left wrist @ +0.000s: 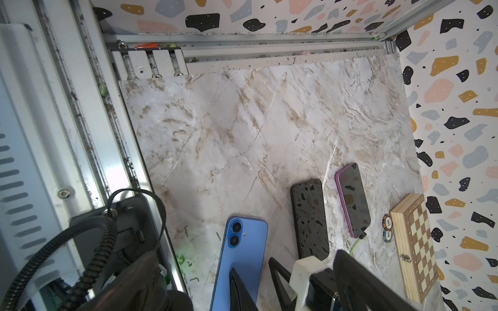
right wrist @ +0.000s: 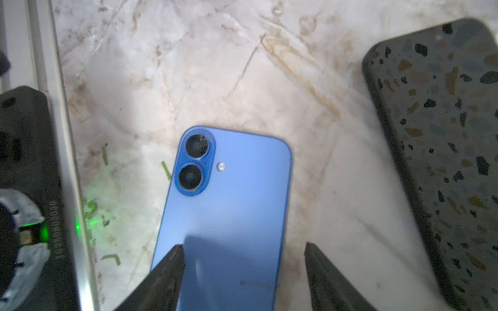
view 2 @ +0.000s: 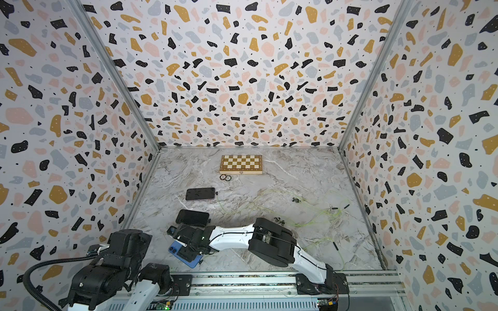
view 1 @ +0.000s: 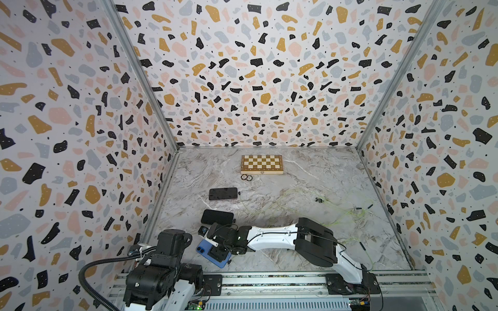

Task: Plug wired earphones into phones
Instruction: Adjust the phone at the center of the board, then reset both arms

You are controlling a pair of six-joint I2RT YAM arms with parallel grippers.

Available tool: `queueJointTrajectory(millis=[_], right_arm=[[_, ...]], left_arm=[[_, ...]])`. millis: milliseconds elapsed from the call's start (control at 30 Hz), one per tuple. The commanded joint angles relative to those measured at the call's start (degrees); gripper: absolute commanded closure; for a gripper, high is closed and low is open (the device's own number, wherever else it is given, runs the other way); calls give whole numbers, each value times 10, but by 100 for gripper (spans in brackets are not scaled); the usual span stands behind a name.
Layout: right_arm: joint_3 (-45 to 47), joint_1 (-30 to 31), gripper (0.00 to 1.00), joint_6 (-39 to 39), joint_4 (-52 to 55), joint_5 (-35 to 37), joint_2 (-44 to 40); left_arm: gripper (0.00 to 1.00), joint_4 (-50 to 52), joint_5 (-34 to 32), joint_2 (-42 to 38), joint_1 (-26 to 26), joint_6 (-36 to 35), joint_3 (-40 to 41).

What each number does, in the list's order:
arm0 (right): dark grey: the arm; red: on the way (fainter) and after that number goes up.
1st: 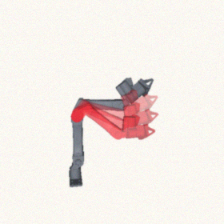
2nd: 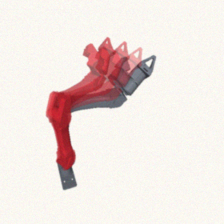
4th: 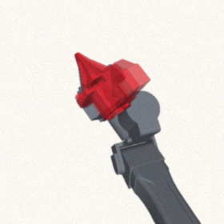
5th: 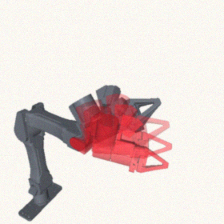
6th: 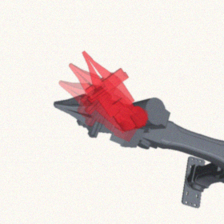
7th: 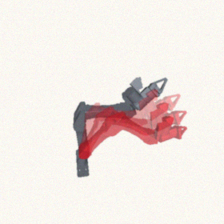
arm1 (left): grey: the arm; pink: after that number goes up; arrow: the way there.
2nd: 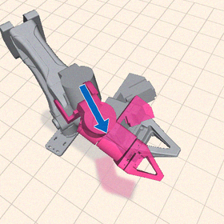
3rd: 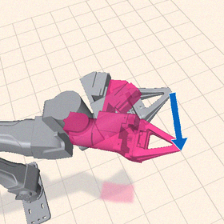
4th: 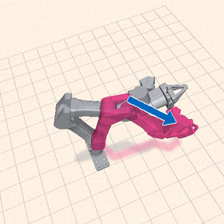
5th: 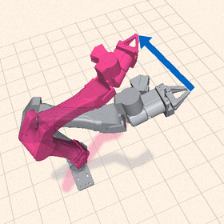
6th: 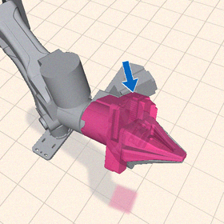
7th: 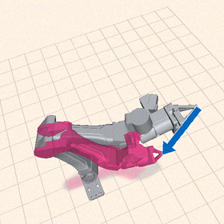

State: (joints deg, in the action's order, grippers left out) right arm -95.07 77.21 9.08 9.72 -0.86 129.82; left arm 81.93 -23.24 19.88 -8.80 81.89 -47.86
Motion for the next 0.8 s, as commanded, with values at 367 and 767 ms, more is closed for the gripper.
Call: queueJointTrajectory(millis=[367, 767], right_arm=[[231, -8, 16, 28, -108, 45, -336], [555, -13, 1, -62, -222, 406, -759]], left_arm=[[1, -194, 65, -4, -3, -243, -19], [1, -436, 126, 73, -2, -460, 26]])
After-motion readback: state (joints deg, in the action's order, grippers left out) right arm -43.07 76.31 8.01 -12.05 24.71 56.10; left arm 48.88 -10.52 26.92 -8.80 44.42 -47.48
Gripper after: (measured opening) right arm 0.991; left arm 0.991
